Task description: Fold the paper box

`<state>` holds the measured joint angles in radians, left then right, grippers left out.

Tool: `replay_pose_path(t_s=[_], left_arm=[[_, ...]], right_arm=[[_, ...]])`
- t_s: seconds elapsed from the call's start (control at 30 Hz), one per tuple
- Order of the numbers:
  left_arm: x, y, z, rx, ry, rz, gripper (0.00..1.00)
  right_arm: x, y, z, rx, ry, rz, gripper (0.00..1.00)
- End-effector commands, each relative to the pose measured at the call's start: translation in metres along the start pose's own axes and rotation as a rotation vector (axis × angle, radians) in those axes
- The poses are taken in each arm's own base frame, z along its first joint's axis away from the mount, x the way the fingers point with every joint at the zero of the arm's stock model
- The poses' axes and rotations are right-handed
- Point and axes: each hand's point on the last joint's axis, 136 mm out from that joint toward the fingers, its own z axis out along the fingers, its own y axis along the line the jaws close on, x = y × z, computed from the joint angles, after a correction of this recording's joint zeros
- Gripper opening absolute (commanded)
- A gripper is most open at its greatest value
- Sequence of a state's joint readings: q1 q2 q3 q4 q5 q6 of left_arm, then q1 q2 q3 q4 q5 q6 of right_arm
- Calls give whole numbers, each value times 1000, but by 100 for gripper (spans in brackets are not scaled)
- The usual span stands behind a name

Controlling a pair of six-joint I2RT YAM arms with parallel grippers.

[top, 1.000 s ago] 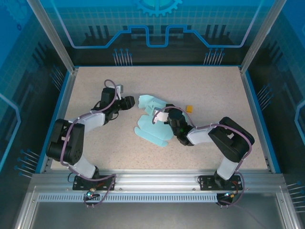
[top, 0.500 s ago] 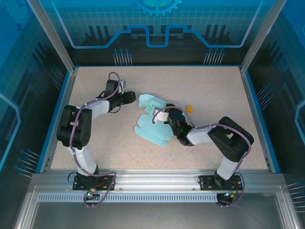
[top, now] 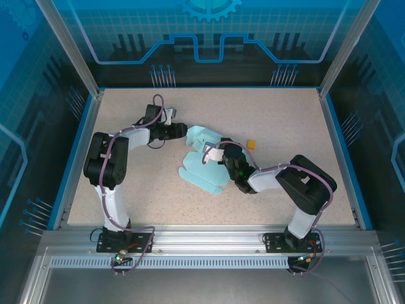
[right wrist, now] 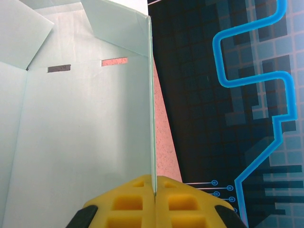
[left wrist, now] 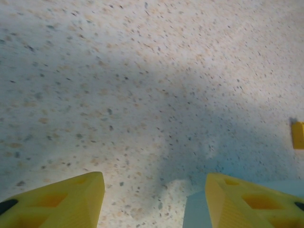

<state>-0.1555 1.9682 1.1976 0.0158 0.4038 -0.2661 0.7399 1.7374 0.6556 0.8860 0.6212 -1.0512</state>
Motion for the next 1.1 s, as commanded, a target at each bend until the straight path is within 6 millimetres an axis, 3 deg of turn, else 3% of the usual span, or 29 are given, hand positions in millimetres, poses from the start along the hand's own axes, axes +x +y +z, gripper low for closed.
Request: replay_pose_path(t_s=[0.0,1.07], left_arm=[[12,-24,-11,106,15,19,60],[57,-70,-15,252,83,224,57]], right_arm=[[-8,-4,2,14,-11,25,0],[-12,-2,4,-22,-26,17,0]])
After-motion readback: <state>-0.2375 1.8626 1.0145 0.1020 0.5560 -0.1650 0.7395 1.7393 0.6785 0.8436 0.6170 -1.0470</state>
